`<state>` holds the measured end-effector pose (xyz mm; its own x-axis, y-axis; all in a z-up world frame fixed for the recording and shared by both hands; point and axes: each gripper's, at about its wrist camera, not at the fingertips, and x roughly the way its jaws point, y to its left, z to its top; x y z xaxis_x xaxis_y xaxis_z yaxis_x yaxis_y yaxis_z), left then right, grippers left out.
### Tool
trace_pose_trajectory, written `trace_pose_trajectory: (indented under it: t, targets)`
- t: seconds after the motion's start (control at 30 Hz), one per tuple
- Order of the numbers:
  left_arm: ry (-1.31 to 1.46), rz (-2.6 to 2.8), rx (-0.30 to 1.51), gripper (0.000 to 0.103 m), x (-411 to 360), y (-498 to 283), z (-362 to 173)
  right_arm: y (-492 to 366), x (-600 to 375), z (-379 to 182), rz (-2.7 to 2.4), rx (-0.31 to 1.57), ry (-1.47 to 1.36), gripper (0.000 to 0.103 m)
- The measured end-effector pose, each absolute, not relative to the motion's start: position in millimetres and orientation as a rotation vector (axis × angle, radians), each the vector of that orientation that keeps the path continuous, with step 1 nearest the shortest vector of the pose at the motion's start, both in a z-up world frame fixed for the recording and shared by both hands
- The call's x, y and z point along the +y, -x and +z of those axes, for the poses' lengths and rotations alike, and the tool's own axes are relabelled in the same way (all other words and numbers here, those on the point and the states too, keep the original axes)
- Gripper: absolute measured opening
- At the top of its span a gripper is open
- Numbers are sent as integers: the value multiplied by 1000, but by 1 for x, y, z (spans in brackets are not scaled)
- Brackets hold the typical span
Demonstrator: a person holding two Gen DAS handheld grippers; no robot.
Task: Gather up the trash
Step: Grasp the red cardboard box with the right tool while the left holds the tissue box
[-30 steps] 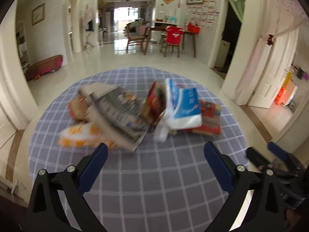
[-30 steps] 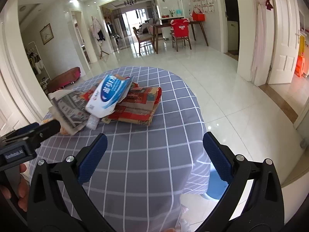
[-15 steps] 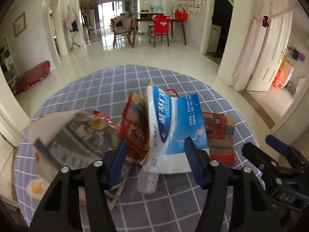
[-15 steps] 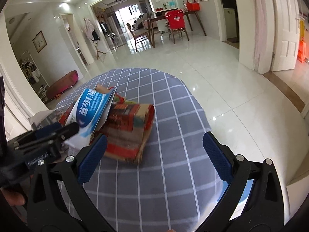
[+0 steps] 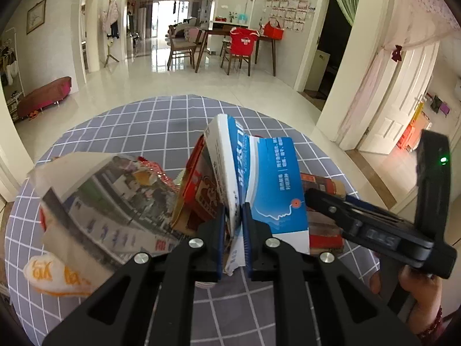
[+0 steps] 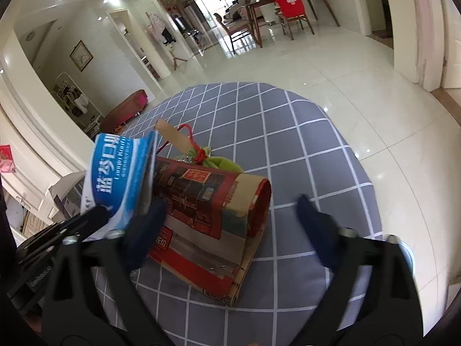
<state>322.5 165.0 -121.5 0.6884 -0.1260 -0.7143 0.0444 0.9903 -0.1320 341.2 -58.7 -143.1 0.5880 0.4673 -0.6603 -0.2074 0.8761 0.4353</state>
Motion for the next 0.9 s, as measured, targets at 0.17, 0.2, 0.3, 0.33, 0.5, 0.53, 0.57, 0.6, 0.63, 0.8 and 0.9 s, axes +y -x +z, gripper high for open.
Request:
trace_pose_trajectory:
  t: [0.17,0.2,0.3,0.33,0.5,0.53,0.57,0.6,0.63,0.8,0.9]
  targets:
    - [121,-60,779,11,167,-306,-110,-334,-67,-143,459,863,-394,29]
    - [126,-52,771,11,168,-302,-107,-328,-69,-140,464,851,-408,25]
    - [138,-15,735,11,171,-285,-93,-309,-74,-122,472,780,-417,16]
    - [141,-2,721,11,170,-279,-87,-302,-77,-115,481,755,-421,13]
    - [134,28,663,11,164,-251,-61,-271,-88,-78,498,637,-411,8]
    - [134,30,654,11,163,-247,-57,-267,-89,-74,503,624,-414,8]
    - [133,35,644,11,162,-242,-52,-260,-94,-67,509,600,-422,8]
    - [132,41,632,11,159,-237,-47,-253,-98,-62,514,583,-426,8]
    - [130,45,619,11,156,-229,-43,-250,-102,-59,519,573,-430,7]
    - [118,43,588,11,139,-207,-30,-227,-129,-46,542,539,-461,7]
    - [109,20,588,11,123,-200,-26,-213,-146,-36,526,518,-473,7]
